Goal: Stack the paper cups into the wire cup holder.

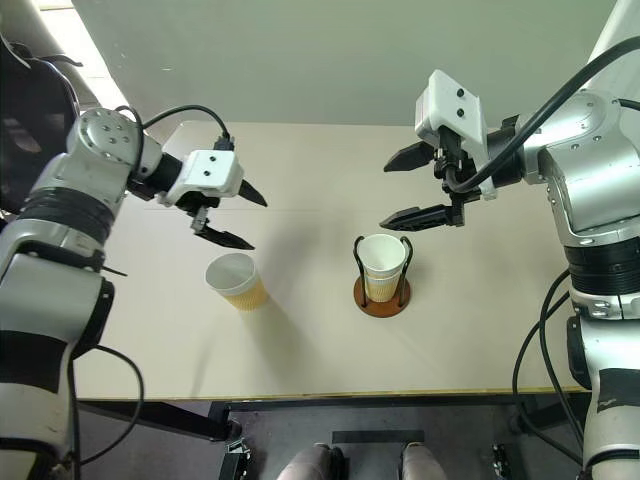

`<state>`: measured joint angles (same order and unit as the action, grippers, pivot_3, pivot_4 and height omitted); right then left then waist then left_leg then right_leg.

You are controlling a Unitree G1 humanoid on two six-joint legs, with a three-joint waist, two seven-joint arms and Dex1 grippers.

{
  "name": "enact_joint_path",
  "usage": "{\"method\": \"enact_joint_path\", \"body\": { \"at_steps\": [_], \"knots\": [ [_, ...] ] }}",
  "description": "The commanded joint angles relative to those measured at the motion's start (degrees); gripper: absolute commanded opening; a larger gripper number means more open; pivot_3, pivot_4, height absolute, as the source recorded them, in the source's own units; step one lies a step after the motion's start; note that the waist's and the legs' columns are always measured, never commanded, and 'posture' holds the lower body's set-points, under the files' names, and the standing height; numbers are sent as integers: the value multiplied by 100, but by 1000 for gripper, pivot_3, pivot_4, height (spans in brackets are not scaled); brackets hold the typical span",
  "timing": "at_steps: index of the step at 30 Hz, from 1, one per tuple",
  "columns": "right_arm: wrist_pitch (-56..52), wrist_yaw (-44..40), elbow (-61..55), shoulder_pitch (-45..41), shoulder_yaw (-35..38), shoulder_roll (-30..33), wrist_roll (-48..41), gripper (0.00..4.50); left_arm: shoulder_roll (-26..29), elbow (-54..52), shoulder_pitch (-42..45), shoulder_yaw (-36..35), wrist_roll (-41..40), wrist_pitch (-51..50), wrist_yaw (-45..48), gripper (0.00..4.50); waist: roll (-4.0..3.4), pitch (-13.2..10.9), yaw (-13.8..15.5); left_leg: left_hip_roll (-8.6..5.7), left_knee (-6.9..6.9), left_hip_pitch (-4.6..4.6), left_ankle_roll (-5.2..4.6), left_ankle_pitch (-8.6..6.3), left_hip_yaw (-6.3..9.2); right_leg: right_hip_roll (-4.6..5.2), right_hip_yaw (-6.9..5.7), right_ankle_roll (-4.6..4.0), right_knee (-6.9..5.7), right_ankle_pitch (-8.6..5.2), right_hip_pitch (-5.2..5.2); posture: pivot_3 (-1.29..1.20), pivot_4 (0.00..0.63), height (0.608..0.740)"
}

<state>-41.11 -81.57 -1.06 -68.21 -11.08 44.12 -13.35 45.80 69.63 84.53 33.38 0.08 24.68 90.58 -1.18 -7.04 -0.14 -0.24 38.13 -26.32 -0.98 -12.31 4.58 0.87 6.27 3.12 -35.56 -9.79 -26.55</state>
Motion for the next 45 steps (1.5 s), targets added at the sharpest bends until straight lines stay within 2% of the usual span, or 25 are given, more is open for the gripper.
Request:
{"method": "enact_joint_path", "body": {
  "at_steps": [1,5,6,8,9,14,17,19,23,31,45],
  "knots": [
    [24,-65,-260,-107,155,205,-184,4315,439,-474,163,631,-400,193,192,4500,2,1,15,-9,0,0,1,0,-12,-11,-18,-5,-7,-3,-10,0,150,740],
    [207,-231,-123,-72,83,411,-183,4315,1115,-1316,135,1757,-1142,137,192,4500,8,2,-6,4,7,-19,17,-10,6,7,-2,-12,-42,-14,-35,0,150,740],
    [247,-263,-70,-85,57,444,-174,4315,1273,-1567,169,1997,-1400,28,192,4500,11,4,-3,-12,-1,-10,16,-10,-16,-33,-42,-21,-47,-19,-34,0,150,740],
    [320,-321,16,-100,17,497,-156,4315,1615,-2146,247,2425,-1985,-300,192,4500,11,3,-10,13,10,-12,22,-12,7,1,-6,-21,-49,-18,-29,0,150,740],
    [351,-353,53,-106,4,517,-149,4315,1796,-2445,291,2623,-2265,-445,192,4500,13,4,-8,1,4,-8,23,-11,-6,-24,-28,-26,-52,-17,-31,0,150,740],
    [458,-470,165,-111,-35,604,-139,4315,2599,-3718,475,3330,-3189,-950,192,4500,13,3,-43,16,13,-6,37,-4,-2,-20,-9,-38,-49,-10,-26,0,150,740],
    [508,-516,228,-96,-59,629,-132,4315,2799,-3878,505,3689,-2907,-606,192,4500,11,3,-52,13,6,8,39,-1,-8,-23,-6,-41,-54,-13,-20,0,150,740],
    [545,-530,273,-101,-81,624,-122,4315,2799,-3749,561,3876,-2523,-195,192,4500,10,2,-51,18,7,23,41,0,-1,-16,-3,-47,-60,-18,-7,0,150,740],
    [564,-549,279,-88,-99,631,-119,4315,2699,-3624,721,4030,-2366,-73,192,4500,13,2,-51,14,13,28,51,8,5,-31,-10,-57,-67,-20,-2,0,150,740],
    [528,-571,277,-102,-119,661,-120,4315,2508,-3540,770,4142,-2276,19,192,4500,14,3,-53,8,10,27,51,10,10,-24,-11,-63,-68,-23,-3,0,150,740],
    [454,-558,265,-127,-130,647,-136,4315,2778,-3836,446,4261,-2120,220,192,4500,13,2,-55,19,0,20,56,6,26,-19,-19,-62,-59,-23,-6,0,150,740]
  ]
}}
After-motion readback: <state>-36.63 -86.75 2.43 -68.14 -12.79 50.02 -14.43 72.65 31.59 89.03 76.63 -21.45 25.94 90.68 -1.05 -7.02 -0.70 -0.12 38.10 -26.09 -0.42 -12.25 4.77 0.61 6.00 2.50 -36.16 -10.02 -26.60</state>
